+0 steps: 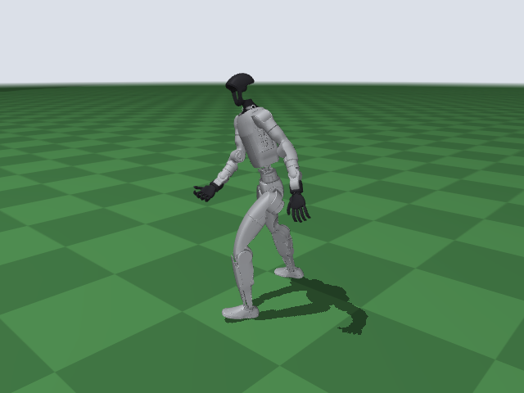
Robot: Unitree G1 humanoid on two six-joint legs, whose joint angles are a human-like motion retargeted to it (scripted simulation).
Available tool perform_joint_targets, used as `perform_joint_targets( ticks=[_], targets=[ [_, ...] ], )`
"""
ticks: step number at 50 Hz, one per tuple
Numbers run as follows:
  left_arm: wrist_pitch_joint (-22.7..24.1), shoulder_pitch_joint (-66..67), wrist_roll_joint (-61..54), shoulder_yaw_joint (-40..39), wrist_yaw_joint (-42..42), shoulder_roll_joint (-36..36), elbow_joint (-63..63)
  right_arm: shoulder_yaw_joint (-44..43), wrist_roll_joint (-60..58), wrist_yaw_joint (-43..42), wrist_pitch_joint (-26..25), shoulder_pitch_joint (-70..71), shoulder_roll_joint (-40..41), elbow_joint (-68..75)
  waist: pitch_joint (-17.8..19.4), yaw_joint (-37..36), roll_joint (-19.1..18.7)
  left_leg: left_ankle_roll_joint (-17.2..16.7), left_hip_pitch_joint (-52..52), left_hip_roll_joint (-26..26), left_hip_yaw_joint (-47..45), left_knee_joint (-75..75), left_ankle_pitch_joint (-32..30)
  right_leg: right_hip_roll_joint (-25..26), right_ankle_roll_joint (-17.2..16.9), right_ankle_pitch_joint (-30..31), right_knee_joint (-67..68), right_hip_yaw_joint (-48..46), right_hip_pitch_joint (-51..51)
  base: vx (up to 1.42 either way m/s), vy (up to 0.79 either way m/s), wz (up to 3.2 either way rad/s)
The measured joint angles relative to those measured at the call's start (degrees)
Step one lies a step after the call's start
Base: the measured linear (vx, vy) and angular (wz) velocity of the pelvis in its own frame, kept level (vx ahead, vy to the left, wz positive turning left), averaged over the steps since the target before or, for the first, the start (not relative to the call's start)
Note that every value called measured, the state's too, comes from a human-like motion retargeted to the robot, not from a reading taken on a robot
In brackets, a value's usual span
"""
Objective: Kungfu
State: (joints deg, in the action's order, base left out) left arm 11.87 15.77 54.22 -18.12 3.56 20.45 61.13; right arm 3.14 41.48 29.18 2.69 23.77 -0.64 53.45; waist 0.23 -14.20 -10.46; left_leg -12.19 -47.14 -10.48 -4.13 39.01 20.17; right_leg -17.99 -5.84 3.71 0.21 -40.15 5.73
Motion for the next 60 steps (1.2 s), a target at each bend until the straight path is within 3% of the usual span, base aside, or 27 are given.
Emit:
perform_joint_targets(
  ticks=[3, 6, 10, 15, 20, 25, 29, 32, 38, 43, 46, 50, 52, 55, 57, 60],
  targets=[
    [-3.5, 4.2, 3.1, -1.4, -0.3, -2.8, 18.5, 8.5, 14.9, 11.8, -1.1, 11.6, 8.9, -15.1, 0.3, -2.0, -0.9, 1.9, -1.2, -0.3, 0.1, 1.8, 0.7, 0.2, 3.3, 1.9, 0.2, -1.4, -0.1, 0.10, 0.25, 0.09],
    [-4.8, 8.2, -1.1, -1.8, -1.5, -4.4, 26.7, 11.1, 16.4, 16.7, -0.4, 22.7, 10.3, -21.6, 0.5, -2.6, -1.4, 2.9, -2.0, -0.8, 0.8, 3.1, 1.0, 1.5, 8.4, 4.2, 0.1, -2.6, 0.6, 0.07, 0.07, 0.35],
    [-4.5, 10.5, -4.8, -2.4, -6.5, -6.8, 27.5, 9.6, 12.6, 10.0, 3.0, 30.4, 5.9, -24.9, 0.3, -3.5, -0.7, 3.9, -1.7, 0.2, 2.5, 3.5, 0.1, 2.9, 14.4, 6.8, 0.3, -2.8, 2.4, 0.09, -0.05, 0.60],
    [-6.5, 6.8, -9.5, -0.6, -6.8, -8.7, 28.0, 8.2, 19.7, -0.1, 9.7, 30.5, 2.5, -30.0, 0.0, -4.6, 0.4, 3.3, 0.5, -0.5, 3.7, 2.4, -0.6, 3.9, 17.8, 8.3, 1.1, -3.1, 3.6, 0.03, -0.14, 0.11],
    [-5.7, 3.6, -8.7, 2.8, -3.9, -8.0, 26.4, 9.2, 21.5, -10.8, 19.6, 30.6, -0.9, -34.0, -0.1, -2.3, 0.9, 2.6, 2.4, -1.7, 4.2, 0.9, -1.6, 3.4, 14.6, 6.0, 2.8, -1.3, 2.7, -0.08, -0.15, -0.37],
    [-3.2, 3.4, -5.3, 1.9, -2.7, -3.2, 26.2, 10.2, 6.3, -17.6, 27.1, 32.9, -8.5, -38.9, 0.1, 1.2, 1.1, 1.6, 4.8, -3.6, 3.7, -1.9, -3.5, 2.9, 6.0, 0.6, 4.3, 0.6, 1.1, -0.19, -0.26, -0.61],
    [-2.5, 5.4, -11.1, 0.3, 2.6, 2.4, 26.7, 11.4, -2.5, -27.4, 32.8, 36.9, -14.4, -42.5, 1.0, 4.3, 0.8, -0.1, 7.9, -6.2, 2.3, -6.8, -6.5, 2.6, -2.0, -3.7, 6.1, 1.3, -0.2, -0.29, -0.35, -0.57],
    [-2.0, 7.8, -13.6, -1.9, 4.4, 6.6, 27.0, 11.8, -5.2, -32.5, 34.4, 40.5, -18.3, -45.0, 1.9, 6.1, -0.3, -2.0, 11.1, -9.0, 1.4, -11.6, -9.1, 2.7, -4.7, -7.1, 8.9, 2.2, -1.6, -0.41, -0.49, -0.62],
    [-1.3, 13.2, -15.1, -6.9, 5.1, 11.8, 27.6, 10.9, -6.1, -31.2, 34.3, 47.0, -27.0, -48.7, 3.3, 10.8, -1.1, -2.8, 17.5, -10.4, -3.8, -23.1, -15.3, -3.1, -6.3, -15.7, 25.6, 8.0, -13.2, -0.43, -0.36, -0.48],
    [-1.4, 15.7, -21.0, -11.0, 5.3, 12.1, 31.0, 8.7, -7.2, -32.2, 35.3, 47.0, -31.0, -51.7, 2.1, 16.6, 1.0, -2.8, 22.3, -11.6, -11.4, -31.0, -19.2, -6.5, -5.8, -24.3, 39.8, 12.3, -25.0, -0.30, -0.61, -0.79],
    [-2.1, 9.0, -32.3, -6.4, 3.1, 9.0, 35.4, 6.1, -7.5, -33.7, 36.1, 43.2, -34.0, -55.8, 0.5, 21.5, 2.5, -2.8, 25.7, -12.1, -14.8, -36.1, -22.2, -7.5, -4.2, -29.2, 46.8, 13.6, -30.3, -0.19, -0.88, -0.60],
    [-1.8, -9.5, -47.6, 4.1, 1.4, -2.7, 30.7, -3.1, -8.6, -35.7, 37.6, 33.6, -42.3, -63.2, 0.3, 30.4, 1.1, -2.8, 24.3, -15.6, -22.4, -39.3, -27.3, -7.1, -1.2, -34.1, 51.6, 8.8, -31.6, -0.25, -0.78, 0.40],
    [-3.8, -20.0, -57.5, 7.1, 12.5, -11.0, 20.6, -12.3, -8.9, -38.5, 38.8, 25.0, -47.8, -68.2, 1.4, 33.6, -0.7, -2.8, 21.6, -19.7, -23.5, -38.2, -31.0, -4.9, 0.4, -36.0, 52.4, 5.4, -30.7, -0.28, -0.66, 0.61],
    [-0.7, -33.5, -81.9, 11.5, 25.3, -23.7, 0.6, -27.3, -9.4, -44.3, 40.0, 13.4, -52.9, -73.6, 5.5, 36.1, -2.0, -1.5, 22.4, -29.4, -27.6, -35.2, -33.4, 2.4, 3.2, -38.1, 51.1, 3.1, -27.8, -0.32, -0.65, -0.30],
    [-0.3, -41.2, -92.1, 16.2, 31.8, -27.0, -9.1, -32.7, -11.4, -46.4, 38.7, 10.3, -54.6, -76.4, 6.5, 37.8, -2.2, 0.0, 23.0, -30.5, -27.5, -34.6, -34.2, 3.4, 4.3, -37.9, 51.3, 3.5, -28.7, -0.30, -0.23, -0.65],
    [-1.6, -48.6, -93.1, 21.8, 36.4, -24.2, -15.5, -34.0, -14.7, -46.7, 37.4, 9.5, -57.2, -78.7, 6.1, 40.4, -2.4, 0.0, 25.9, -30.8, -28.6, -34.7, -35.6, 3.8, 5.4, -37.9, 51.7, 5.5, -29.8, -0.13, -0.06, -0.66]
  ],
)
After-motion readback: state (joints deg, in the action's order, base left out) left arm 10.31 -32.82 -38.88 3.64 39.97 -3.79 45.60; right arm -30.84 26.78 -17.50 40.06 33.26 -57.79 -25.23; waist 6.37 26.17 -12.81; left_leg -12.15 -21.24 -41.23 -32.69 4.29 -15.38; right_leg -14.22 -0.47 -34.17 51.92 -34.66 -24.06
